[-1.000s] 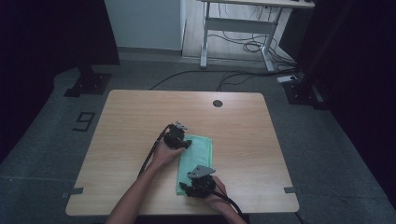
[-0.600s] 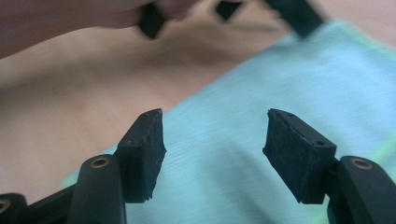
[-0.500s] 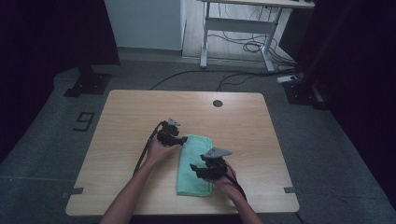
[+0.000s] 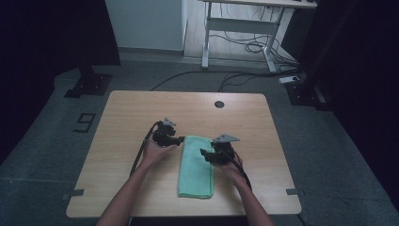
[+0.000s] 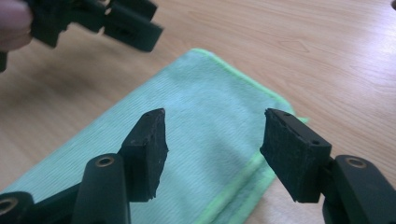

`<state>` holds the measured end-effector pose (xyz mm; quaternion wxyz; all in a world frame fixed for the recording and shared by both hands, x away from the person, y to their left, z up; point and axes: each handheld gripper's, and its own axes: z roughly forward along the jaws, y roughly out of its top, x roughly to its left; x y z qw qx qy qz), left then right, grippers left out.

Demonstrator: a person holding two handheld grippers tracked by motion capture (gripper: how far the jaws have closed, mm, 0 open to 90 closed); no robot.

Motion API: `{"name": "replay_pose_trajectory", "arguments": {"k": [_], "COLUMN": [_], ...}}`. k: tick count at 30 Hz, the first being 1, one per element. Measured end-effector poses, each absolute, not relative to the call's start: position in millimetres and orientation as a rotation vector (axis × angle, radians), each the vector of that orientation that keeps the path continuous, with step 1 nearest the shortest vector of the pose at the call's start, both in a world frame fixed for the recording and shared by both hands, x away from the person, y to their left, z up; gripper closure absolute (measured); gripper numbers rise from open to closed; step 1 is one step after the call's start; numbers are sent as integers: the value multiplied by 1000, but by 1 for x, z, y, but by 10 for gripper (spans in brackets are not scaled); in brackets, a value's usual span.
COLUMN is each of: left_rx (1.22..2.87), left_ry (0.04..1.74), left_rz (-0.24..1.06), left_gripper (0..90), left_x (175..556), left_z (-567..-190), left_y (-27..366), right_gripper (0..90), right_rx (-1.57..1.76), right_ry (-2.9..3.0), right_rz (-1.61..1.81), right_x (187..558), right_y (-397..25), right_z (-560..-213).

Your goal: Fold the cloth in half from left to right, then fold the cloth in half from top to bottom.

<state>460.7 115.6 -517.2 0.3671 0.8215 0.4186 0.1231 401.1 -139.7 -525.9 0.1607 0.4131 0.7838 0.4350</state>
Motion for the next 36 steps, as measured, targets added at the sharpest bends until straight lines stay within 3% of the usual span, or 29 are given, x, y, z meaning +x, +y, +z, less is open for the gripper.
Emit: {"name": "replay_pose_trajectory", "arguments": {"k": [27,36], "left_rx": [2130,2157], "left_ry": [1093,1059], "left_rz": [279,272], "left_gripper": [468,567], "left_x": [478,477], "left_z": [-536,-539], "left_y": [97,93], "right_gripper": [432,566], "right_rx": [1351,1325], "right_ry": [2203,2214], "right_rz": [1150,1096], "right_x": [453,459], "right_y": [-151,-145], "right_z": [-548,-549]}}
